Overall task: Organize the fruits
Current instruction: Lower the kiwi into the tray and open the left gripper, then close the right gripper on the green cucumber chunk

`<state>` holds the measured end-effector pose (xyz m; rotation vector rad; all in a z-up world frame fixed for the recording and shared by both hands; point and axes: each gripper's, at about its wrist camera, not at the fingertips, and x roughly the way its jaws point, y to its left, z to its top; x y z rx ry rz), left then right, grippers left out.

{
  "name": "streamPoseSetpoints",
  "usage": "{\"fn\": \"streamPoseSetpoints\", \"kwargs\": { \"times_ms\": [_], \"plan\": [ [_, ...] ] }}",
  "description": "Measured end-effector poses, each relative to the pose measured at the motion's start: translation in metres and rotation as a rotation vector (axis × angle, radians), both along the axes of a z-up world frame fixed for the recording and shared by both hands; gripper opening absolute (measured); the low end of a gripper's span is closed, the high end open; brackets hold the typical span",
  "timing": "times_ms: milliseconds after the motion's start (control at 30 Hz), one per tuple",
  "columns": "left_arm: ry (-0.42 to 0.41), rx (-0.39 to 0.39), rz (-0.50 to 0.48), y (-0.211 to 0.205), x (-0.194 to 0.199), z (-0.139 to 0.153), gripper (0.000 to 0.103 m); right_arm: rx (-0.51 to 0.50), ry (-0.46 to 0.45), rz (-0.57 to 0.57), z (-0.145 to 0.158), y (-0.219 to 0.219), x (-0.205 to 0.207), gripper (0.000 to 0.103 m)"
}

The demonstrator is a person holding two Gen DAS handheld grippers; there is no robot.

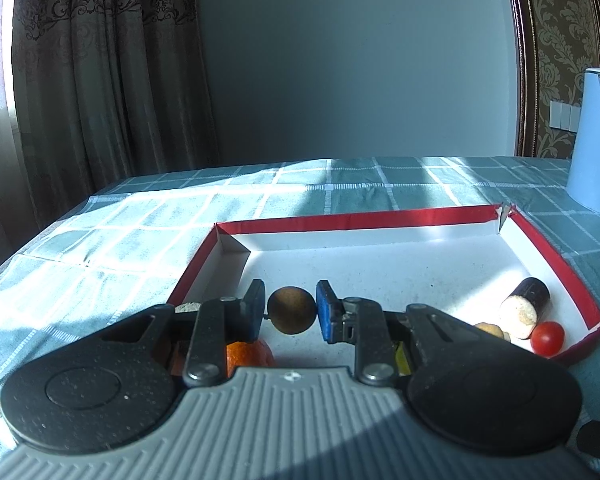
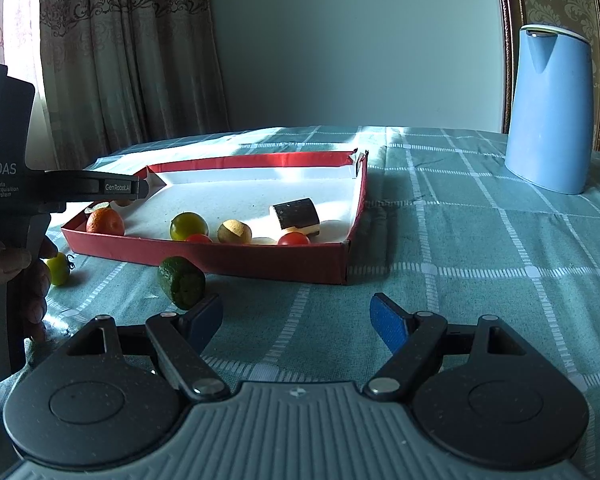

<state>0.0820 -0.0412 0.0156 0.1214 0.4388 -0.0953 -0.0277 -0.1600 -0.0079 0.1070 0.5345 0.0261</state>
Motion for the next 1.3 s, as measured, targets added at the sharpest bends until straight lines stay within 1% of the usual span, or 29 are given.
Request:
{"fn": "streamPoseSetpoints", "kwargs": {
  "times_ms": [433,633,667,700,733,767,800,833,867,933,1033,1133,1300],
  "plan": [
    [0.004,0.006,0.003,-0.001,0.002,-0.002,0.025,0.001,-0.002,-0.001,0.0,0.0,0.0,0.081],
    [-0.012,0.004,0.004,0.001,-0.003,0.0,0.025,0.003,-0.002,-0.001,0.0,0.0,0.0,0.081],
    [-0.016,-0.004,0.003,0.003,-0.006,0.002,0.026,0.004,-0.002,-0.001,0.0,-0.001,0.0,0.081],
    [-0.021,-0.015,0.004,0.006,-0.009,0.005,0.029,0.005,-0.002,-0.001,0.0,0.0,0.0,0.081],
    [-0.029,-0.03,0.003,0.011,-0.014,0.009,0.037,0.005,-0.002,-0.001,0.0,0.0,0.0,0.081],
    [-0.049,-0.036,0.002,0.016,-0.021,0.012,0.052,0.006,-0.003,-0.001,0.0,-0.001,0.0,0.081],
    [-0.067,-0.029,0.005,0.019,-0.028,0.015,0.061,0.007,-0.004,-0.001,0.0,-0.001,0.0,0.081],
    [-0.089,-0.019,0.009,0.024,-0.036,0.018,0.079,0.008,-0.005,-0.001,0.0,0.0,0.0,0.081],
    [-0.116,-0.014,0.011,0.03,-0.045,0.021,0.086,0.008,-0.005,0.0,0.0,0.0,0.0,0.081],
    [-0.145,-0.002,0.014,0.043,-0.058,0.024,0.087,0.009,-0.015,0.003,0.001,0.0,-0.002,0.081],
    [-0.14,-0.001,0.041,0.066,-0.067,0.023,0.092,0.005,-0.037,0.019,0.003,0.001,-0.006,0.081],
    [-0.141,0.011,0.082,0.088,-0.072,0.015,0.098,-0.022,-0.052,0.04,0.005,0.007,-0.007,0.081],
    [-0.116,-0.037,0.137,0.121,-0.072,0.001,0.1,-0.069,-0.062,0.099,0.008,0.024,-0.004,0.081]
  ]
}}
